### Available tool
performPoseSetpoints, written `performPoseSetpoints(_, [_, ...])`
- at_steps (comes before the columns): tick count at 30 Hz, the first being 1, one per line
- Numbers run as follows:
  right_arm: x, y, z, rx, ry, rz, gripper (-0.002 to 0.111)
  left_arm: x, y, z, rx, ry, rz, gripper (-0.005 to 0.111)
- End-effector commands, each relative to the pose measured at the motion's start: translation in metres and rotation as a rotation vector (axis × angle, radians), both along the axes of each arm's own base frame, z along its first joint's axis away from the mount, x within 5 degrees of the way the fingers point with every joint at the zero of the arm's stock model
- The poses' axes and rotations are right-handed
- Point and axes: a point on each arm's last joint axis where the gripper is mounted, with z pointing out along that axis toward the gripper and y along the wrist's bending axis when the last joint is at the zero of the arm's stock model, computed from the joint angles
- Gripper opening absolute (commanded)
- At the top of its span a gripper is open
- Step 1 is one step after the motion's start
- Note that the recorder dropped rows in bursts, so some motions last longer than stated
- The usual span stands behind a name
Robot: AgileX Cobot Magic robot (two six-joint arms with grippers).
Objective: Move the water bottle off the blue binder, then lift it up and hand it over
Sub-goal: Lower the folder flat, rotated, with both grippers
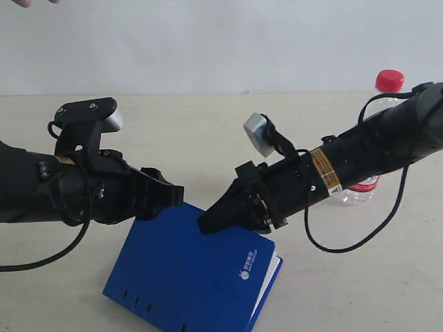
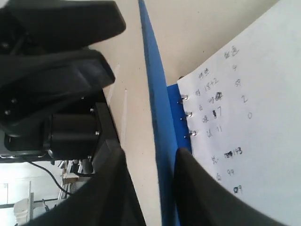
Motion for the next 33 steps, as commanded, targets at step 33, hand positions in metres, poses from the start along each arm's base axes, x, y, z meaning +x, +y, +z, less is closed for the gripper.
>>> performPoseSetpoints(33, [0.05,-0.033,-0.021,-0.382,-0.232,-0.467,0.0,0.009,0.003,0.01,-0.081,-0.073,0.15,0.047])
